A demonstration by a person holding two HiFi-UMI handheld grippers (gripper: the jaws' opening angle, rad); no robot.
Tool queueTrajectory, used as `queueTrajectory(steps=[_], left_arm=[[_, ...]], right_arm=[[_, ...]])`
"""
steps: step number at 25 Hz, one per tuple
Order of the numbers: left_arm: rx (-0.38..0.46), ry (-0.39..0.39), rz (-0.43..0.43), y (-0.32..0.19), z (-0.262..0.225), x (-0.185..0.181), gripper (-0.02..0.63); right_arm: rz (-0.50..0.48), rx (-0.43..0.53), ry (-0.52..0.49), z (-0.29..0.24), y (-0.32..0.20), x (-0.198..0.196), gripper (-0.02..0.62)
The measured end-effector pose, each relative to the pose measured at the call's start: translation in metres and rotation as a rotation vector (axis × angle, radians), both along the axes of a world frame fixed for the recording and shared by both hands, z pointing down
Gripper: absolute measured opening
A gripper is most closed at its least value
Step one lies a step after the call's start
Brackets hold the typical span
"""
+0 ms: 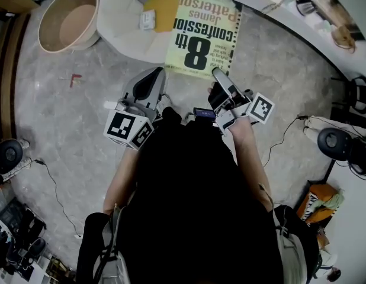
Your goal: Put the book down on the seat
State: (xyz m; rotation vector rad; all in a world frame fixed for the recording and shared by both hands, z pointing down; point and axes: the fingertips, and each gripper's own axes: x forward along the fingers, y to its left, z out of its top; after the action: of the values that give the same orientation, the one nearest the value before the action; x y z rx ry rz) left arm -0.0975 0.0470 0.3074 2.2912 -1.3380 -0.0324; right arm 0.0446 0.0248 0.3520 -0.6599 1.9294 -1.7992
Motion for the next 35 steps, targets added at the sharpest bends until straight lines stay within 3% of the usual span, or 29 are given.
queueTrajectory(steps=[15, 35], left_arm=[[0.002, 0.019, 0.016, 0.0, 0.011, -0.011, 0.012], [0.011, 0.001, 0.009, 0.008, 0.012, -0.012, 0.012]], right_arm=[[0.033, 0.007, 0.032, 0.003, 0.002, 0.001, 0.181], [0.038, 0.029, -0.025, 0.004, 0.001, 0.001, 0.181]])
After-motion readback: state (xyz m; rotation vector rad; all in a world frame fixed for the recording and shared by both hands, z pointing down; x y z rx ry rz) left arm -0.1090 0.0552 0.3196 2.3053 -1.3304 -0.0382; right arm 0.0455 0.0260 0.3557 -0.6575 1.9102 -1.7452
